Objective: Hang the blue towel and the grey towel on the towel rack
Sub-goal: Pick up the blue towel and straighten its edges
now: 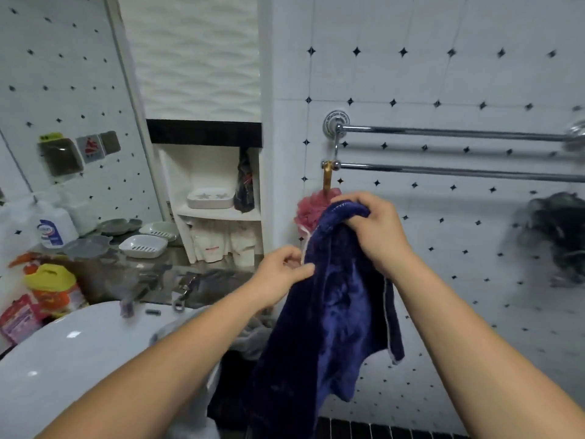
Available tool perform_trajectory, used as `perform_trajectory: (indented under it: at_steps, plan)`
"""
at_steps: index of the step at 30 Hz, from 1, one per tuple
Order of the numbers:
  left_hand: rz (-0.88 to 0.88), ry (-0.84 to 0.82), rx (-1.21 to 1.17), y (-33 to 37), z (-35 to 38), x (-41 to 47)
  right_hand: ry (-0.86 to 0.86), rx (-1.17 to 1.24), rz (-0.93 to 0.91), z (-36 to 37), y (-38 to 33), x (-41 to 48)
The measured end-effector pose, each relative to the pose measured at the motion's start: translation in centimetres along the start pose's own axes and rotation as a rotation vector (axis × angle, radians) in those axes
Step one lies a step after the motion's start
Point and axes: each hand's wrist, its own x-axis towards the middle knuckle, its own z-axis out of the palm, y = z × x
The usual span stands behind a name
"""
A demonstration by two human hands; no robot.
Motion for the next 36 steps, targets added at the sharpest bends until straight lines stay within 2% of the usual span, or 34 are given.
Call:
perform_trajectory:
  at_steps: [4,6,10,16,18,21,22,24,26,28,30,34,36]
  plan:
    - [-0.171,-0.020,-0.048,-3.4,3.5,-0.8,-0.051,0.104,0.041,-4.6,0.0,-1.0]
    - [-0.140,-0.118,-0.114,-2.6,5.1,-0.9,-0.050,0.109,0.064,-7.1,0.2,-1.4]
    - [-0.029,-0.416,-0.255,1.0,9.8,-1.8,0.001,-0.002,0.077,-10.0,0.7,-2.3]
    - [0.026,-0.566,-0.093,0.1,15.2,-2.3,0.174,-0.197,0.155,-14.0,2.8,-3.2]
    - [0.031,-0.480,0.057,-1.7,17.0,-2.8,0.232,-0.213,0.193,-15.4,3.1,-3.2]
    - [-0.039,-0.235,0.256,-4.9,19.2,-3.0,0.278,-0.224,0.233,-16.9,3.0,-3.3]
    - [-0.098,-0.171,0.217,-5.5,19.3,-2.8,0.292,-0.237,0.235,-17.5,2.9,-3.3]
    - [-0.250,-0.054,-0.019,-5.9,18.4,-1.6,0.312,-0.298,0.229,-19.2,2.8,-3.3]
    - [-0.329,0.046,-0.220,-4.7,16.4,-0.2,0.308,-0.434,0.239,-21.1,3.0,-3.5]
    - [-0.329,0.064,-0.321,-2.2,14.8,0.7,0.245,-0.602,0.280,-22.4,3.7,-3.9]
    - [-0.321,0.010,-0.402,0.9,14.2,1.4,0.109,-0.655,0.308,-22.6,4.4,-4.6]
    - [-0.385,-0.155,-0.541,6.4,15.5,2.2,-0.220,-0.399,0.292,-20.9,4.6,-6.6]
    - [-0.336,-0.238,-0.540,8.1,16.8,2.1,-0.303,-0.257,0.272,-19.0,4.2,-6.6]
